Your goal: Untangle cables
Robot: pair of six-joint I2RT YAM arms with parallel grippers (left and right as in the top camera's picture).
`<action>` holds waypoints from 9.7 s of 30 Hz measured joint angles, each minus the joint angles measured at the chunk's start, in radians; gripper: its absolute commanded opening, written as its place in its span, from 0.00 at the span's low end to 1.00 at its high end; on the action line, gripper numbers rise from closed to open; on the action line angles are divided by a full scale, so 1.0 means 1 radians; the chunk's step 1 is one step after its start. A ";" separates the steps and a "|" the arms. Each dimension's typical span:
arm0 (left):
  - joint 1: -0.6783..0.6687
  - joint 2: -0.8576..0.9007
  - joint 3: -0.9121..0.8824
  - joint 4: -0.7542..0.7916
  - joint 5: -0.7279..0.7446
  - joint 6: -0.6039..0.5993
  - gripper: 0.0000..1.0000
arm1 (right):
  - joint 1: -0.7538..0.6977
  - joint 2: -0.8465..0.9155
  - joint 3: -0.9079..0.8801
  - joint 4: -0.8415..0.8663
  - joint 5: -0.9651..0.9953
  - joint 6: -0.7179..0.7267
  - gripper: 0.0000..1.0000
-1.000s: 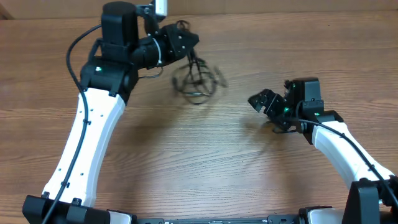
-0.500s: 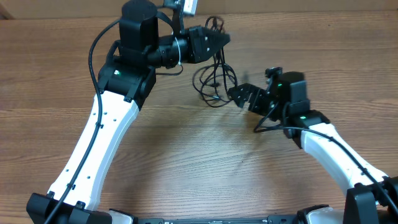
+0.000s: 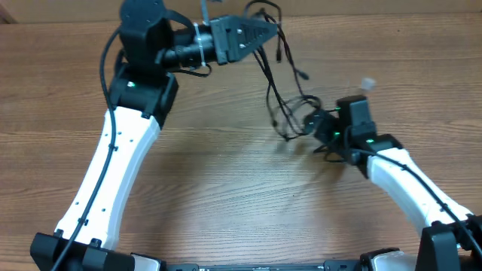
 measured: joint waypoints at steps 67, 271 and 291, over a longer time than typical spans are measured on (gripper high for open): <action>-0.115 0.291 0.010 -1.098 -1.007 0.335 0.99 | 0.133 -0.024 -0.003 0.052 -0.401 -0.382 1.00; -0.200 0.320 0.010 -1.018 -0.793 0.631 0.99 | -0.639 0.470 1.003 -0.841 -0.073 -0.092 1.00; -0.200 0.321 0.010 -1.018 -0.793 0.631 0.99 | -0.395 0.471 0.461 -0.657 0.034 0.212 0.47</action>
